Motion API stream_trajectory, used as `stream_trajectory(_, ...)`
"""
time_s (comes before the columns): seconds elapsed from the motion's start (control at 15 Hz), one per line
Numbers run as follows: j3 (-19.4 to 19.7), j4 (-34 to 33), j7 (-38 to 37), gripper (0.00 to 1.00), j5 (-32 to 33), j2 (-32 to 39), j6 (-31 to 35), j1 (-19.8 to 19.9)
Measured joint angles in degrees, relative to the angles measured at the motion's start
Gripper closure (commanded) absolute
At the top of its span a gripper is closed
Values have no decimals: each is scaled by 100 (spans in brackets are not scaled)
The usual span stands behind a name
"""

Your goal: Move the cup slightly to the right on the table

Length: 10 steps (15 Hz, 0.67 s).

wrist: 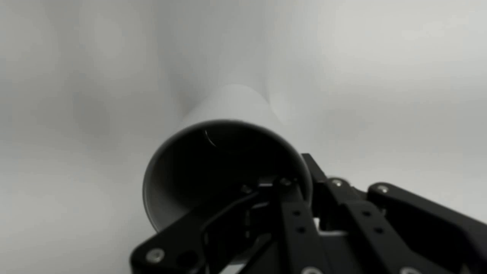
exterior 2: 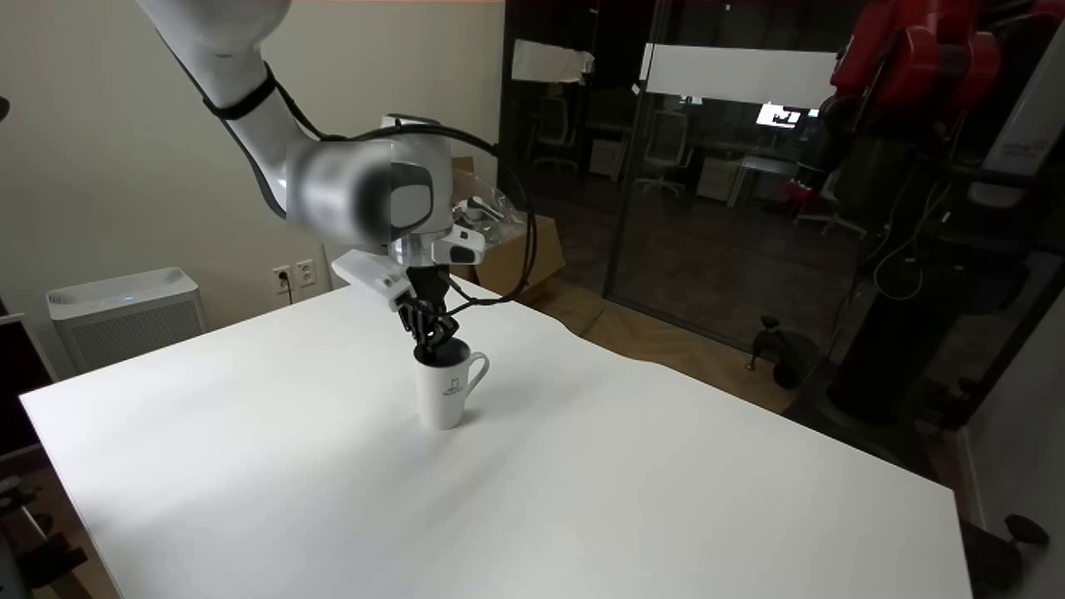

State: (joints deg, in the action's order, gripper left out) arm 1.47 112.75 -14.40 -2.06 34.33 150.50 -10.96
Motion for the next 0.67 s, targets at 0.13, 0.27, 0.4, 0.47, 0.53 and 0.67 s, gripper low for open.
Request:
stream_trajectory(0.13,0,5,-19,97,-32,-4,20,16)
stream_trajectory(0.27,6,24,-83,97,-128,-17,46,81)
stream_trajectory(0.4,23,86,-137,97,-273,-57,69,206)
stream_trajectory(0.47,36,140,-143,97,-361,-89,86,288)
stream_trajectory(0.53,48,208,-146,97,-444,-130,115,382)
stream_trajectory(0.67,69,393,-145,97,-609,-231,207,587)
